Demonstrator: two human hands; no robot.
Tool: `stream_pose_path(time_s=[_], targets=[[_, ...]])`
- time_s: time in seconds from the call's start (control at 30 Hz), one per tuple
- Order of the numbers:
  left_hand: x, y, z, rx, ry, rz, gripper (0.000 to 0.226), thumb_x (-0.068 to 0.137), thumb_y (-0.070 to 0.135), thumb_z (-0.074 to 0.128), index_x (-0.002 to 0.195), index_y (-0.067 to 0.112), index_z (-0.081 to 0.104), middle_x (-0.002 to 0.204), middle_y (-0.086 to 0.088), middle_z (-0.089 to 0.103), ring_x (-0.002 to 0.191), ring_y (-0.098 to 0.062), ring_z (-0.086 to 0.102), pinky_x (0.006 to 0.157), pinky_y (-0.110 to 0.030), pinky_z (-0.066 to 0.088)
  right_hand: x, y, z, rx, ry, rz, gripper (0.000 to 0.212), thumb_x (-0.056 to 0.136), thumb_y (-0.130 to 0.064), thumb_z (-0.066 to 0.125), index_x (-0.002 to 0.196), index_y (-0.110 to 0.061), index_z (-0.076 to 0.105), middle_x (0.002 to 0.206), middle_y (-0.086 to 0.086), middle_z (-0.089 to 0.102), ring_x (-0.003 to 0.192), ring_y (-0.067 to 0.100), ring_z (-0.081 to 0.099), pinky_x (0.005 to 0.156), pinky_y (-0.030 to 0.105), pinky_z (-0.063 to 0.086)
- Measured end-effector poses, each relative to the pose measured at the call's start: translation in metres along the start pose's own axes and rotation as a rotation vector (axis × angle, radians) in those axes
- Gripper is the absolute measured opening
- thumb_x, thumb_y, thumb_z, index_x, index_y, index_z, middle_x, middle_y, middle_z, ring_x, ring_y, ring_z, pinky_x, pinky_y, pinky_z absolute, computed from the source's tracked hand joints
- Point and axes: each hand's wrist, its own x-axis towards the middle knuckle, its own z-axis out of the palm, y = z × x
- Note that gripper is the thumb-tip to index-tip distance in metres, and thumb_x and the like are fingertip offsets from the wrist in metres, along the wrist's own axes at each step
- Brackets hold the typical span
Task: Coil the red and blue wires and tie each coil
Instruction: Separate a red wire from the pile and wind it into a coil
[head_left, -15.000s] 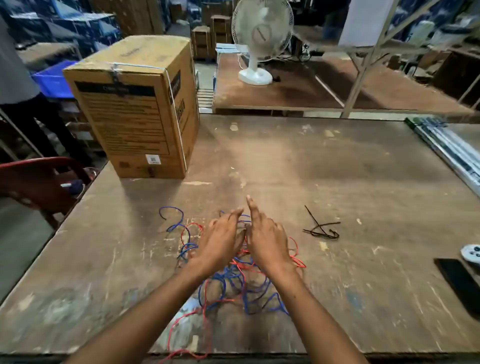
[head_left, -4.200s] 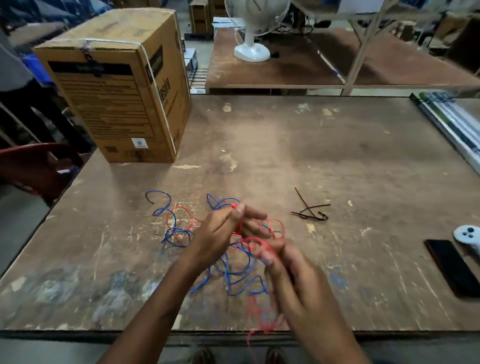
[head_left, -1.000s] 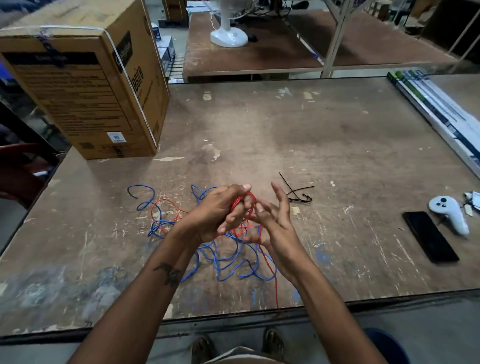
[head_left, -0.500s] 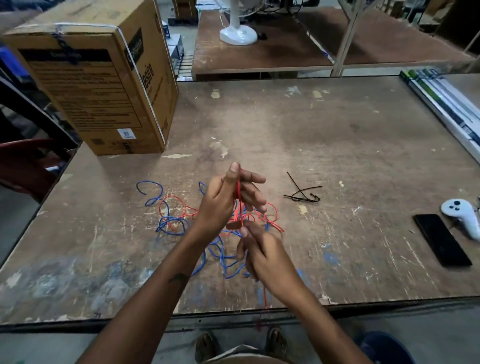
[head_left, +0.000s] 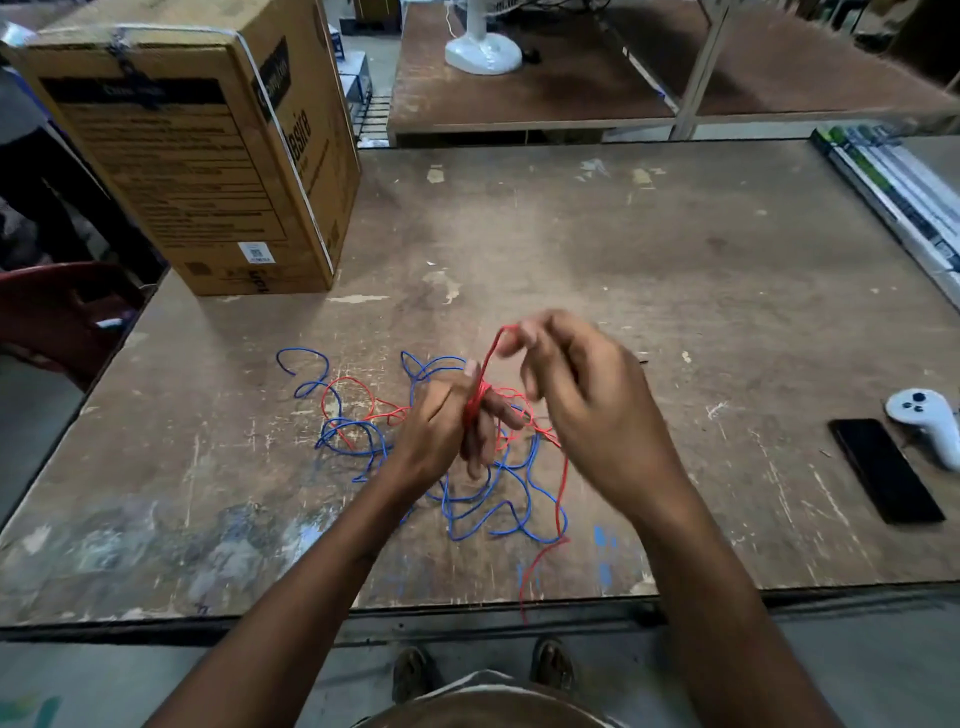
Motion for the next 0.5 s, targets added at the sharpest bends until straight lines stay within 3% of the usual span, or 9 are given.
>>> stream_pose_path(time_s=[0.03, 0.1, 0.2, 0.27, 0.37, 0.43, 0.5], targets=[[-0.004, 0.0, 0.003, -0.07, -0.029, -0.006, 0.078, 0.116, 0.045, 0.021, 0.077, 0.01, 0.078, 0.044, -0.013, 0.058, 0.036, -0.028, 0.051, 0.049, -0.048, 0.044, 0.02, 0.012, 0.003, -0.015, 0.083, 0.035, 0.028, 0.113, -0.031, 0.05, 0.097, -0.023, 0.072, 0.063, -0.011, 0.058, 0.059, 0.005, 0.057, 0.066, 0.029, 0.048], [-0.011, 0.001, 0.007, -0.167, -0.049, 0.009, 0.079, 0.115, 0.047, 0.022, 0.082, -0.004, 0.073, 0.038, -0.015, 0.047, 0.031, -0.028, 0.045, 0.046, -0.038, 0.045, 0.054, 0.053, 0.011, 0.005, 0.185, 0.121, 0.03, 0.108, -0.039, 0.053, 0.089, -0.03, 0.074, 0.06, -0.013, 0.059, 0.059, 0.007, 0.055, 0.064, 0.034, 0.044], [-0.019, 0.015, 0.006, -0.317, -0.17, 0.012, 0.069, 0.111, 0.045, 0.03, 0.077, 0.001, 0.071, 0.034, -0.005, 0.039, 0.025, -0.023, 0.039, 0.035, -0.023, 0.035, 0.058, 0.106, 0.034, 0.084, 0.037, 0.235, 0.025, 0.104, -0.037, 0.061, 0.088, -0.031, 0.079, 0.066, -0.009, 0.066, 0.061, 0.004, 0.057, 0.065, 0.034, 0.043], [-0.021, 0.026, 0.003, -0.38, -0.229, 0.044, 0.06, 0.108, 0.039, 0.03, 0.077, 0.008, 0.071, 0.035, -0.001, 0.04, 0.025, -0.021, 0.039, 0.036, -0.02, 0.035, 0.028, 0.117, 0.054, 0.154, -0.082, 0.254, 0.022, 0.103, -0.036, 0.065, 0.088, -0.03, 0.079, 0.076, -0.006, 0.073, 0.072, 0.008, 0.065, 0.073, 0.034, 0.05], [-0.019, 0.036, -0.006, -0.455, -0.187, 0.075, 0.057, 0.105, 0.032, 0.024, 0.08, 0.016, 0.072, 0.041, -0.003, 0.048, 0.032, -0.021, 0.049, 0.041, -0.024, 0.042, -0.035, 0.104, 0.074, 0.152, -0.107, 0.226, 0.022, 0.104, -0.048, 0.058, 0.095, -0.034, 0.072, 0.082, -0.007, 0.075, 0.075, 0.012, 0.07, 0.073, 0.03, 0.055], [-0.014, 0.036, -0.009, -0.395, -0.112, 0.091, 0.057, 0.107, 0.032, 0.022, 0.085, 0.019, 0.074, 0.049, -0.006, 0.055, 0.04, -0.027, 0.056, 0.044, -0.032, 0.043, -0.073, 0.092, 0.08, 0.104, -0.128, 0.221, 0.021, 0.111, -0.033, 0.052, 0.099, -0.031, 0.069, 0.072, -0.012, 0.066, 0.064, 0.0, 0.058, 0.065, 0.024, 0.047], [-0.008, 0.029, -0.013, -0.25, -0.013, 0.134, 0.056, 0.112, 0.03, 0.02, 0.096, 0.012, 0.071, 0.059, -0.006, 0.064, 0.051, -0.032, 0.063, 0.053, -0.039, 0.045, -0.098, 0.075, 0.079, 0.088, -0.17, 0.216, 0.021, 0.113, -0.028, 0.049, 0.104, -0.028, 0.068, 0.066, -0.01, 0.06, 0.057, 0.001, 0.051, 0.06, 0.022, 0.039]])
